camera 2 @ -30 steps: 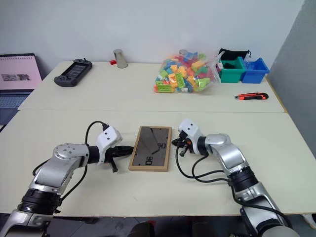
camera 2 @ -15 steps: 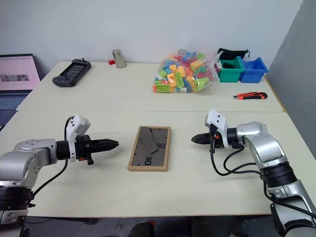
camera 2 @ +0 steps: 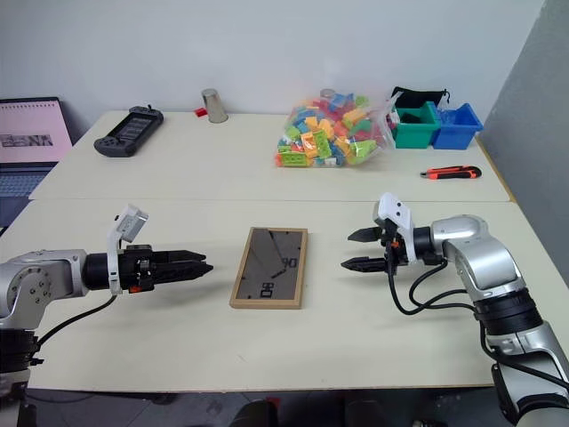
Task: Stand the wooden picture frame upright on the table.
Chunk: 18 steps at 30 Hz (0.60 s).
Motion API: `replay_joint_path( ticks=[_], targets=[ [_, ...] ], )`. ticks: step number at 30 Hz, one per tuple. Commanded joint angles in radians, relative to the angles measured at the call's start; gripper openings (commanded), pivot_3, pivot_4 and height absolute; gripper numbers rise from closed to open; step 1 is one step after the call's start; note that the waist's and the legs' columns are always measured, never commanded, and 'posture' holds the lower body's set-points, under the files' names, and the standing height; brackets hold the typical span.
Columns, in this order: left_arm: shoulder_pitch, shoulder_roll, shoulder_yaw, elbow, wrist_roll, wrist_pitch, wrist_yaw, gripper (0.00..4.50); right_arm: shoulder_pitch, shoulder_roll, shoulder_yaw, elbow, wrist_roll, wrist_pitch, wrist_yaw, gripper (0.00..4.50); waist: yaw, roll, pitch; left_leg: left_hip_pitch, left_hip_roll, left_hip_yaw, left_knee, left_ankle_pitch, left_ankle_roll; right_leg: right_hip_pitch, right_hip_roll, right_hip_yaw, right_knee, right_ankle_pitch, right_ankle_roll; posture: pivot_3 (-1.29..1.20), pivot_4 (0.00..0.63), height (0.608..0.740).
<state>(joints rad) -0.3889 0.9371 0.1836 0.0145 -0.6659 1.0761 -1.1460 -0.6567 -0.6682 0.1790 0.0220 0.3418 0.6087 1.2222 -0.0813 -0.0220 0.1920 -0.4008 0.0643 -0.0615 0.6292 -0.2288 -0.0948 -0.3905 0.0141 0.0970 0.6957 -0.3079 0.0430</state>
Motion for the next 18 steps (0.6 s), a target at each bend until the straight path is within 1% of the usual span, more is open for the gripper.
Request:
replay_joint_path(
  ticks=[1, 4, 5, 6, 7, 8, 12, 13, 15, 18],
  targets=[
    [-0.006, 0.004, 0.023, -0.012, -0.041, 0.044, 0.011, 4.50, -0.007, -0.004, 0.003, -0.030, 0.021, 0.025, 0.014, 2.79, 0.000, 0.000, 0.000, 0.000, 0.000, 0.000, 0.000, 0.000, 0.000, 0.000, 0.000, 0.000, 0.000, 0.000, 0.000, 0.00, 0.150, 0.740],
    [-0.016, -0.006, 0.033, 0.015, -0.058, 0.080, 0.029, 4.50, -0.013, 0.000, 0.038, -0.014, -0.008, 0.032, 0.013, 2.07, 0.000, 0.000, 0.000, 0.000, 0.000, 0.000, 0.000, 0.000, 0.000, 0.000, 0.000, 0.000, 0.000, 0.000, 0.000, 0.00, 0.150, 0.740],
    [-0.017, -0.006, 0.030, 0.021, -0.060, 0.085, 0.033, 4.50, -0.016, 0.004, 0.046, -0.010, -0.012, 0.034, 0.013, 1.75, 0.000, 0.000, 0.000, 0.000, 0.000, 0.000, 0.000, 0.000, 0.000, 0.000, 0.000, 0.000, 0.000, 0.000, 0.000, 0.00, 0.150, 0.740],
    [-0.019, -0.007, 0.030, 0.028, -0.063, 0.091, 0.039, 4.50, -0.023, 0.011, 0.052, -0.002, -0.012, 0.049, 0.005, 1.60, 0.000, 0.000, 0.000, 0.000, 0.000, 0.000, 0.000, 0.000, 0.000, 0.000, 0.000, 0.000, 0.000, 0.000, 0.000, 0.00, 0.150, 0.740],
    [-0.017, -0.003, 0.024, 0.033, -0.061, 0.092, 0.036, 4.50, -0.035, 0.024, 0.064, 0.012, -0.014, 0.065, -0.004, 1.19, 0.000, 0.000, 0.000, 0.000, 0.000, 0.000, 0.000, 0.000, 0.000, 0.000, 0.000, 0.000, 0.000, 0.000, 0.000, 0.00, 0.150, 0.740],
    [-0.016, 0.000, 0.020, 0.037, -0.060, 0.093, 0.034, 4.50, -0.043, 0.033, 0.071, 0.023, -0.016, 0.077, -0.010, 1.04, 0.000, 0.000, 0.000, 0.000, 0.000, 0.000, 0.000, 0.000, 0.000, 0.000, 0.000, 0.000, 0.000, 0.000, 0.000, 0.00, 0.150, 0.740],
    [-0.022, 0.001, 0.013, 0.066, -0.069, 0.128, 0.032, 4.50, -0.080, 0.075, 0.088, 0.064, -0.010, 0.127, -0.026, 0.17, 0.000, 0.000, 0.000, 0.000, 0.000, 0.000, 0.000, 0.000, 0.000, 0.000, 0.000, 0.000, 0.000, 0.000, 0.000, 0.00, 0.150, 0.740],
    [-0.033, -0.007, 0.014, 0.087, -0.072, 0.152, 0.044, 4.50, -0.092, 0.087, 0.094, 0.083, -0.017, 0.132, -0.032, 0.05, -0.001, 0.000, 0.000, 0.000, 0.000, 0.000, 0.000, 0.000, 0.000, 0.000, 0.000, 0.000, 0.000, 0.000, 0.000, 0.00, 0.150, 0.740],
    [-0.056, -0.021, 0.019, 0.117, -0.090, 0.207, 0.055, 4.50, -0.110, 0.104, 0.103, 0.116, -0.029, 0.130, -0.038, 0.05, -0.001, 0.000, 0.000, 0.000, 0.000, 0.000, 0.000, 0.000, 0.000, 0.000, 0.000, 0.000, 0.000, 0.000, 0.000, 0.00, 0.150, 0.740],
    [-0.116, -0.050, 0.008, 0.182, -0.103, 0.297, 0.082, 4.50, -0.139, 0.132, 0.131, 0.212, -0.087, 0.045, -0.055, 0.05, 0.000, 0.000, 0.000, 0.000, 0.000, 0.000, 0.000, 0.000, 0.000, 0.000, 0.000, 0.000, 0.000, 0.000, 0.000, 0.00, 0.150, 0.740]
  ],
)
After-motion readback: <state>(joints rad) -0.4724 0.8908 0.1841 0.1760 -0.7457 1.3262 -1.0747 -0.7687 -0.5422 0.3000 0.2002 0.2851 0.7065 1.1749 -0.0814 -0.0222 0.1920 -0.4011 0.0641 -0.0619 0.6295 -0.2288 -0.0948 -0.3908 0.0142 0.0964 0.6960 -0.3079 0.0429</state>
